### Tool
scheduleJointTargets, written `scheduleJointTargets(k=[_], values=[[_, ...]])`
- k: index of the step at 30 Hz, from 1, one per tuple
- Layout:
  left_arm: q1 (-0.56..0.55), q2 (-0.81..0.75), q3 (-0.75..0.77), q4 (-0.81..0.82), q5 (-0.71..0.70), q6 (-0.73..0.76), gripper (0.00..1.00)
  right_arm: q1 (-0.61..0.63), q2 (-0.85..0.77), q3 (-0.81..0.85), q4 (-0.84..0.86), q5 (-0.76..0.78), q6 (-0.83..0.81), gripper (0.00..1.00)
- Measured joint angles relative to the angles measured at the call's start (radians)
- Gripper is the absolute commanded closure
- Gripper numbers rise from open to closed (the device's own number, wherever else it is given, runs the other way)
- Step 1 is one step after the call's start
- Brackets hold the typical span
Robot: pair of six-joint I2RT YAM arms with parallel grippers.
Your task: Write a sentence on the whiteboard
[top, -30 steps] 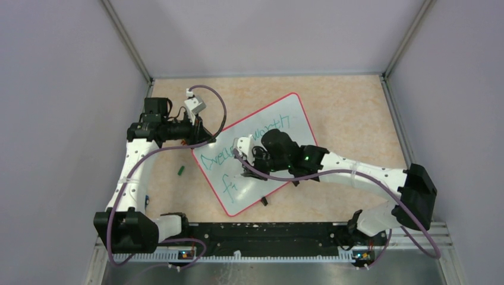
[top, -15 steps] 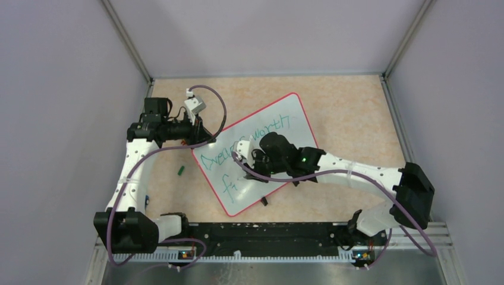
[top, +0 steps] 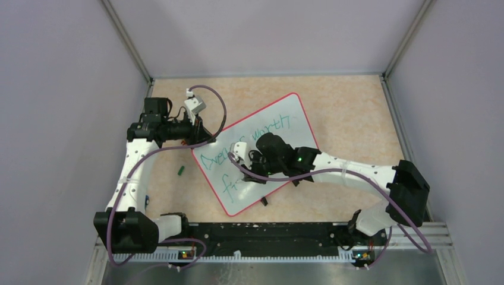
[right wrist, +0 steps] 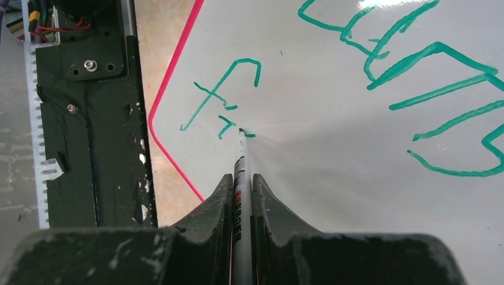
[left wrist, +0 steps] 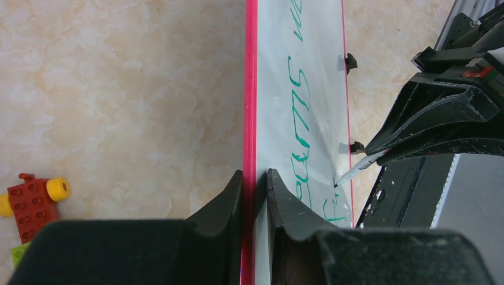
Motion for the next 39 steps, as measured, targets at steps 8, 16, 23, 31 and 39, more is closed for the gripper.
scheduleJointTargets(k=[8,16,23,31,39], values=[[0.0,0.0,0.0,0.0,0.001,0.0,1.0,0.0,0.001,0.0,0.001,-0.008,-0.002,1.0],[0.0,0.0,0.0,0.0,0.0,0.0,1.0,0.001,0.001,-0.035,0.012,-0.033,-0.002,1.0],[0.0,0.0,0.0,0.0,0.001,0.0,1.0,0.001,0.0,-0.046,0.006,-0.037,-0.002,1.0],[0.0,0.0,0.0,0.0,0.001,0.0,1.0,-0.004,-0.006,-0.043,-0.008,-0.026,-0.002,1.0],[0.0,0.0,0.0,0.001,0.0,0.0,1.0,-0.022,-0.007,-0.001,-0.027,-0.016,-0.009,1.0]])
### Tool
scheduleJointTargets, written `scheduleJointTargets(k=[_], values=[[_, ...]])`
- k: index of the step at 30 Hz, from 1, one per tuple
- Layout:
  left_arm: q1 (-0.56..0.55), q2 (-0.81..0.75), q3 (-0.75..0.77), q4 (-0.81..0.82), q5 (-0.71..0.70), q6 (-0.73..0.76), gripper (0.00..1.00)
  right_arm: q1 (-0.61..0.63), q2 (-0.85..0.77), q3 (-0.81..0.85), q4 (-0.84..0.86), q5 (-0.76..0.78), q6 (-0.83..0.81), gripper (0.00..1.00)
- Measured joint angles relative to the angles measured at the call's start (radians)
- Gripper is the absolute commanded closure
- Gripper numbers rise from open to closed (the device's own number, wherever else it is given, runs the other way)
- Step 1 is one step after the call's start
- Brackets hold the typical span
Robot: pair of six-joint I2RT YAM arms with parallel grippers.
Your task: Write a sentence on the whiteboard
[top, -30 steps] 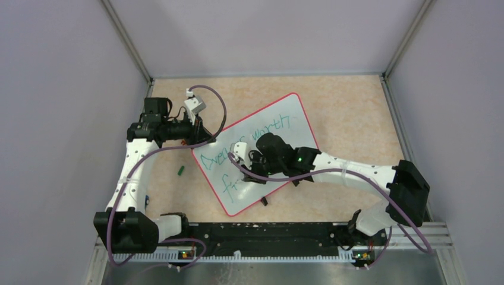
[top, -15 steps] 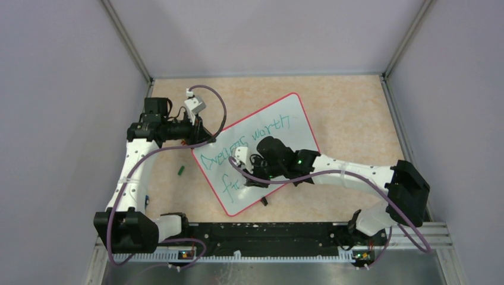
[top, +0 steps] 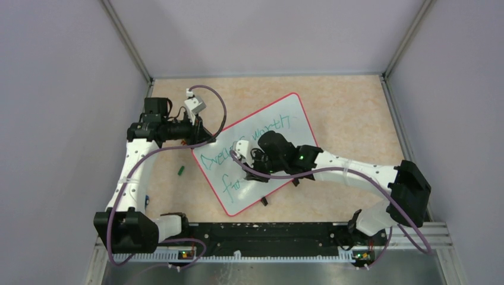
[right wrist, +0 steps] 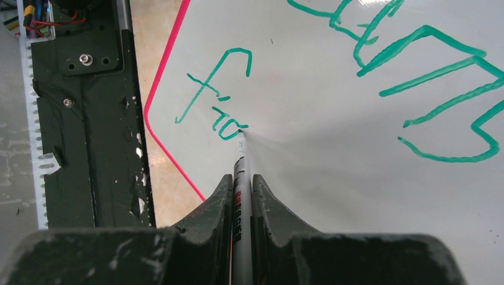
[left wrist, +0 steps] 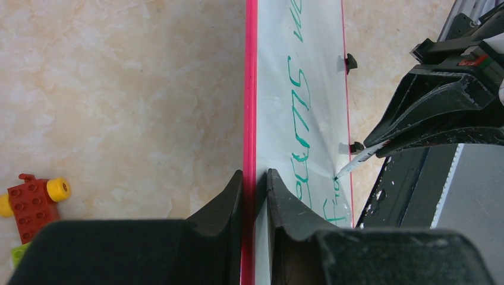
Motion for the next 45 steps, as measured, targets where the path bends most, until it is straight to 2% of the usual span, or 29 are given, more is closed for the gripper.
scheduleJointTargets(k=[17,45], values=[[0.0,0.0,0.0,0.0,0.0,0.0,1.0,-0.004,0.0,0.01,-0.003,0.003,-0.001,1.0],[0.0,0.0,0.0,0.0,-0.001,0.0,1.0,0.05,-0.003,-0.108,0.023,-0.02,0.0,1.0]])
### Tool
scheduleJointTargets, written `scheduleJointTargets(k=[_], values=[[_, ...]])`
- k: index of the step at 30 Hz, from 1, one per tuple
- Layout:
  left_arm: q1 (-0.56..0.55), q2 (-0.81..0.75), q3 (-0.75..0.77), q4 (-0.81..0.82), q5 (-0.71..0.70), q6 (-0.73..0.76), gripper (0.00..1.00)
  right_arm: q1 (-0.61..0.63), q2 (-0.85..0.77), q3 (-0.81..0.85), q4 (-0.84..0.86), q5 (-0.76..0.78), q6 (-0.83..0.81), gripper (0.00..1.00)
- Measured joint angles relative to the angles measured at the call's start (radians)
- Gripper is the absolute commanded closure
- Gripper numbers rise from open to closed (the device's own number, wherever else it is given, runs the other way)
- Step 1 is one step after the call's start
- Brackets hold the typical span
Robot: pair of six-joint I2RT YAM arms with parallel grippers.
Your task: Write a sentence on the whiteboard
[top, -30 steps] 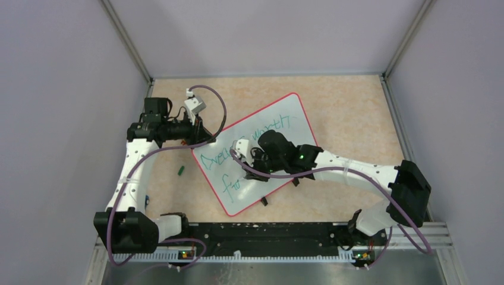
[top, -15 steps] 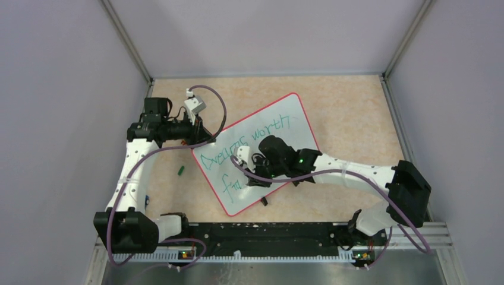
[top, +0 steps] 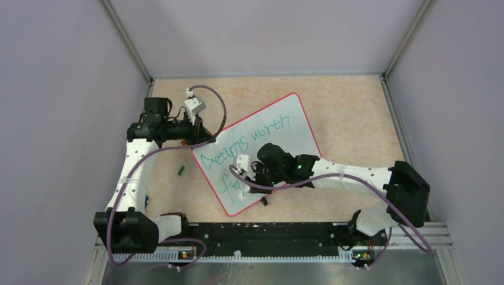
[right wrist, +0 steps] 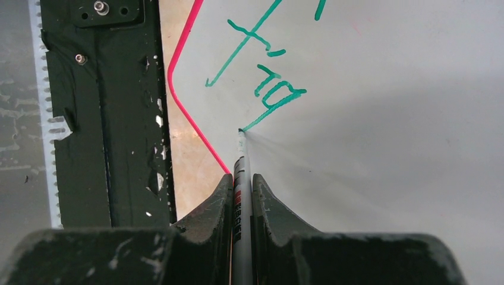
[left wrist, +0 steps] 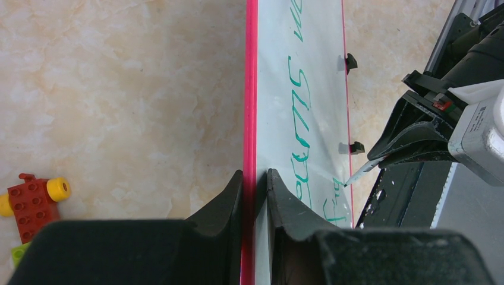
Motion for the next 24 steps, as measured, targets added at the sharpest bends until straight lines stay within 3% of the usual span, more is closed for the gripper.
scheduleJointTargets(k=[15,24], values=[[0.0,0.0,0.0,-0.001,0.002,0.0,1.0,0.016,-0.007,0.032,0.0,-0.002,0.002,1.0],[0.0,0.0,0.0,-0.001,0.002,-0.001,1.0,-0.064,-0.085,0.053,-0.003,-0.005,0.003,1.0]])
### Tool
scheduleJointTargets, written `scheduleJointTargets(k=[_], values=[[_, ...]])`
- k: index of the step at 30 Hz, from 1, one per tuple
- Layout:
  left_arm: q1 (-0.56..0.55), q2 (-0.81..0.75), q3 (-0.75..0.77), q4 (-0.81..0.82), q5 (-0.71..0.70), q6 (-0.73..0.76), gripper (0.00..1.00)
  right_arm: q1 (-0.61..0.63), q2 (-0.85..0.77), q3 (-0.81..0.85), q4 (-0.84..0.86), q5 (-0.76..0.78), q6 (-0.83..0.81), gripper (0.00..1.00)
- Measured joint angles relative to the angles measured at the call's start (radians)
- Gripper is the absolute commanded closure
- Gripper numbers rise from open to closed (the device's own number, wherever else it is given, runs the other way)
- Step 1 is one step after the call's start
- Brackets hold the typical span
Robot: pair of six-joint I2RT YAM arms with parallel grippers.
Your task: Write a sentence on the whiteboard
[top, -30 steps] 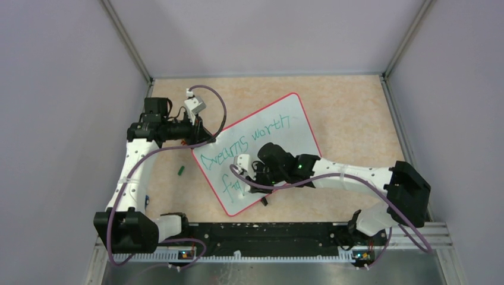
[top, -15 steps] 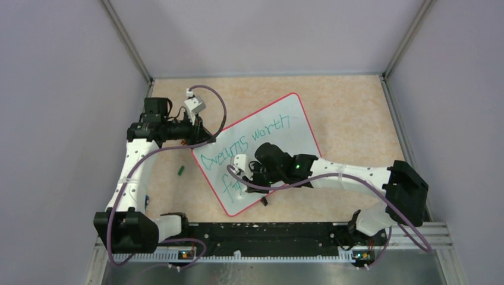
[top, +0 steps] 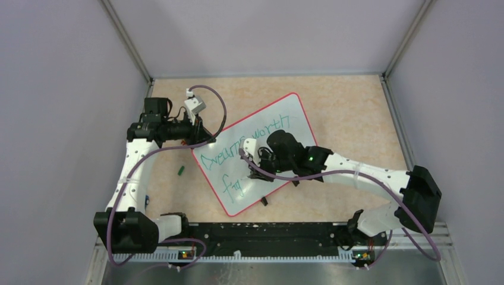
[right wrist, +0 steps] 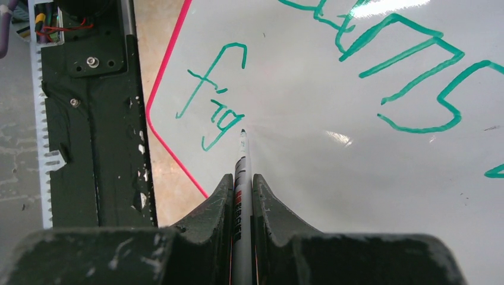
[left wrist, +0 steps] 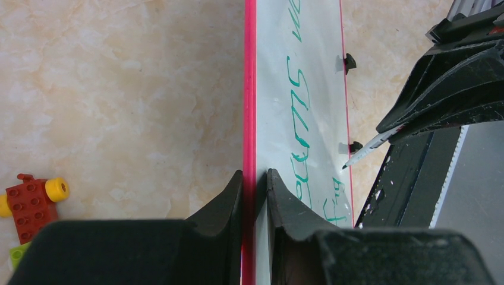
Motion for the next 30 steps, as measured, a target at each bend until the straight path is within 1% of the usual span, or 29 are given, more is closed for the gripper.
scheduleJointTargets(k=[17,30], values=[[0.0,0.0,0.0,0.0,0.0,0.0,1.0,-0.002,0.03,0.008,0.023,0.012,0.009,1.0],[0.0,0.0,0.0,0.0,-0.001,0.0,1.0,-0.003,0.057,0.06,0.038,0.042,0.015,1.0]])
